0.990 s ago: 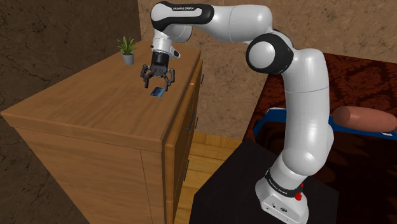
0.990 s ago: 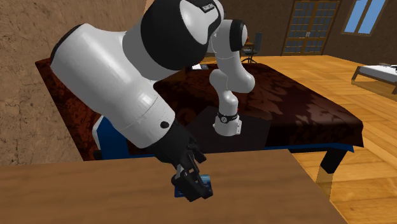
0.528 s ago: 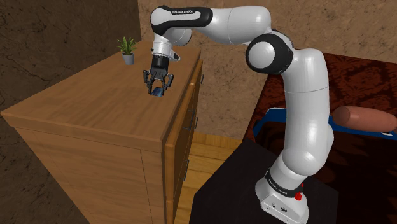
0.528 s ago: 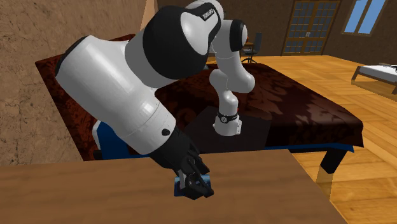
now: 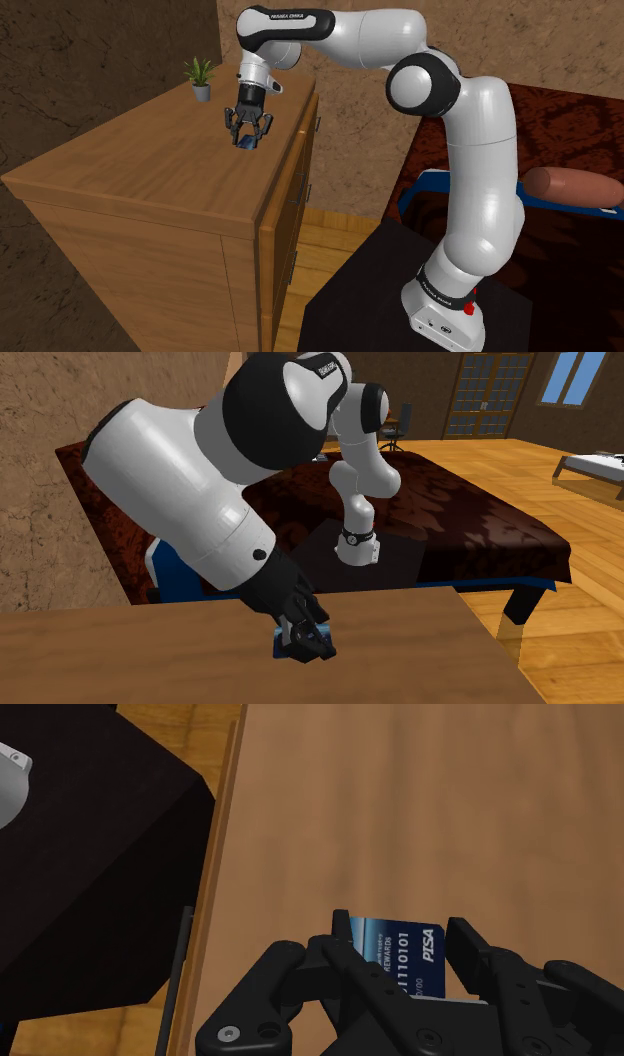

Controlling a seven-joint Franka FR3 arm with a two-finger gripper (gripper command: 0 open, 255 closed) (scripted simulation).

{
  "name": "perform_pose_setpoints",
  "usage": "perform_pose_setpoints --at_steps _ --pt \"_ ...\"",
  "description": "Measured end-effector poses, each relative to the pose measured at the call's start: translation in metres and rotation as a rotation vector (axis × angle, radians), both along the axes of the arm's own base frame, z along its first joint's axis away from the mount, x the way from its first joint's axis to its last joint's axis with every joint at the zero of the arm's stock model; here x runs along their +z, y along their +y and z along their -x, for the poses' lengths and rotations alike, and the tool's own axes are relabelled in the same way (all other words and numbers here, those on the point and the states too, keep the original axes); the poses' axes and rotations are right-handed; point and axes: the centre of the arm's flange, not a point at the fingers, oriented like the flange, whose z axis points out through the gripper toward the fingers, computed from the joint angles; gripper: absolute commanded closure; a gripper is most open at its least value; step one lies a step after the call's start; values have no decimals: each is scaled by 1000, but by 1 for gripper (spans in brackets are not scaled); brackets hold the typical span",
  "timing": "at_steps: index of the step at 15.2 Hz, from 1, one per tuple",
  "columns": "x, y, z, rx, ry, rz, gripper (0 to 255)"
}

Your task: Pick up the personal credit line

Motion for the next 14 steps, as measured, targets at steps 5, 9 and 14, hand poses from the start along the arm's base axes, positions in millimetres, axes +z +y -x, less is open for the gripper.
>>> perform_pose_setpoints --at_steps 5,9,14 --pt "25 1 0 0 0 0 255" --pt "46 0 1 0 0 0 255" --pt "70 0 0 0 0 0 255"
